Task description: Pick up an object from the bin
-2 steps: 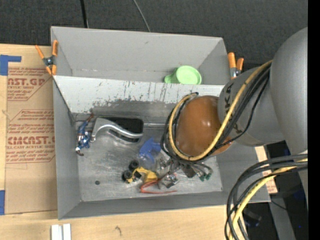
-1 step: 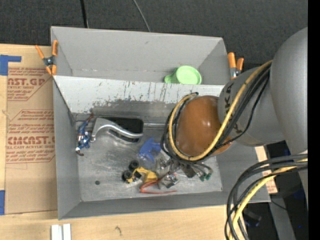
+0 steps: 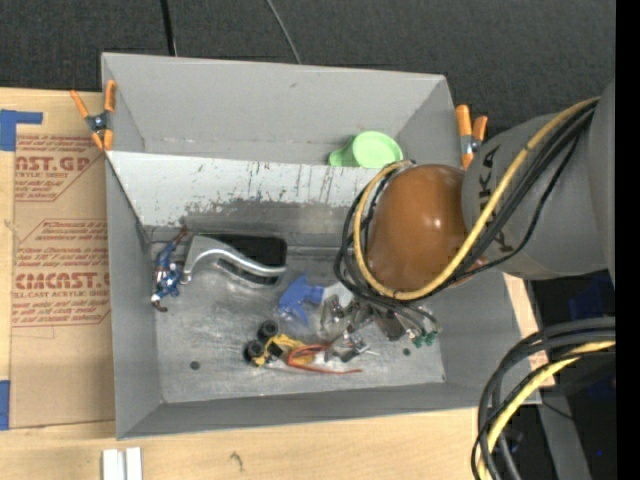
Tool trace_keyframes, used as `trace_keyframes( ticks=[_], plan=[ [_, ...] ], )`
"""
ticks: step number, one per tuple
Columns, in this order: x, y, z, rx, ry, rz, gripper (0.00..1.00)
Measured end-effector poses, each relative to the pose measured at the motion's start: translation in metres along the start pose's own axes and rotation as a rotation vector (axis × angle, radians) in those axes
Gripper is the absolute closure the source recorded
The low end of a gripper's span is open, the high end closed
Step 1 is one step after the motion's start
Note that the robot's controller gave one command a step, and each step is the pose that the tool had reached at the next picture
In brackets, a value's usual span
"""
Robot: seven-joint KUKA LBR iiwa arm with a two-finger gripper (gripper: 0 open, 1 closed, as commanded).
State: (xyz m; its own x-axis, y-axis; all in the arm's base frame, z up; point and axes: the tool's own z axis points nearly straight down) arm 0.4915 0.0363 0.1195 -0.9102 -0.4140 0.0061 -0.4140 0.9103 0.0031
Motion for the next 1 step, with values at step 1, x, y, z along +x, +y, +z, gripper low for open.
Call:
trace_keyframes(
  ticks=[1],
  plan=[
    [-0.0281,-0.0159,-0.0598,0.002,-0.008,0.107,1.00]
  ],
)
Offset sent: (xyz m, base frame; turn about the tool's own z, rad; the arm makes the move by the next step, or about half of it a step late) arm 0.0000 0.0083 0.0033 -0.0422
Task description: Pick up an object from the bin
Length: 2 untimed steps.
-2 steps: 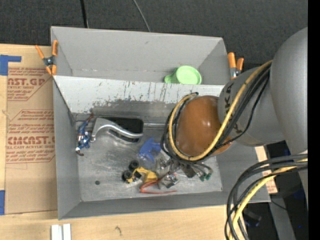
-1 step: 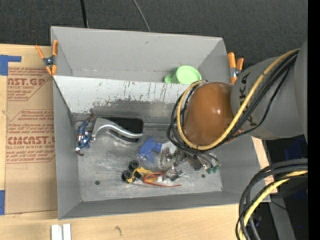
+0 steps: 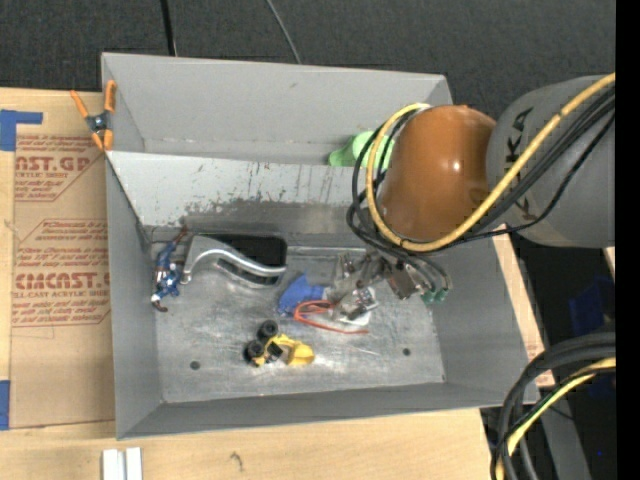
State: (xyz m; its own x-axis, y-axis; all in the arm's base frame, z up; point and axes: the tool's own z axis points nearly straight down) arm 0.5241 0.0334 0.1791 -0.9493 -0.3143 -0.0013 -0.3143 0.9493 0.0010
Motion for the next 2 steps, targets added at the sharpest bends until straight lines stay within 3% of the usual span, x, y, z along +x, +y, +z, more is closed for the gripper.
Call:
trace_keyframes(
  ticks=[1,2],
  plan=[
    [0.015,0.012,0.034,0.002,-0.005,-0.106,1.00],
    [0.012,0.009,0.001,-0.003,0.009,-0.125,1.00]
  ],
)
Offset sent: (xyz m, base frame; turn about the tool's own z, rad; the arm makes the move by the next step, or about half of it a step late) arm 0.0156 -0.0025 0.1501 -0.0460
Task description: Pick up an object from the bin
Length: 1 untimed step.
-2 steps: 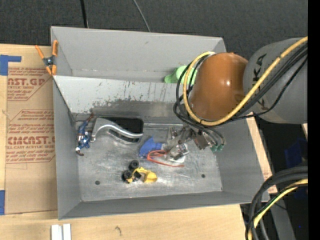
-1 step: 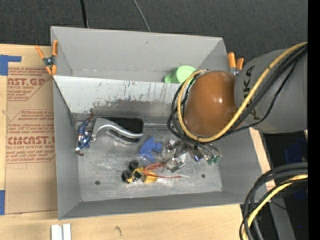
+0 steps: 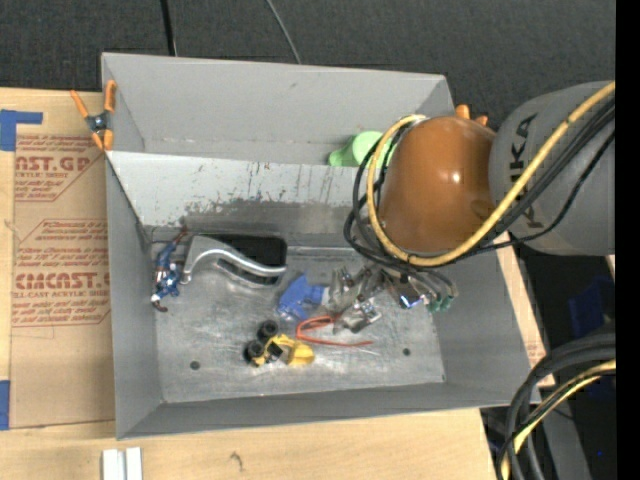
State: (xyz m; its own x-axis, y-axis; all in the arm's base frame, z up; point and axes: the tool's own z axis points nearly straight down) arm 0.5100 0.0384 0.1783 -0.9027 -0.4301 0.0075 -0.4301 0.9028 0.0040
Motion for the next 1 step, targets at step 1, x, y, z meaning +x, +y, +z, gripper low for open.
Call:
trace_keyframes(
  ticks=[1],
  plan=[
    [-0.0015,-0.0019,-0.0702,0.003,-0.006,-0.065,1.00]
  ],
)
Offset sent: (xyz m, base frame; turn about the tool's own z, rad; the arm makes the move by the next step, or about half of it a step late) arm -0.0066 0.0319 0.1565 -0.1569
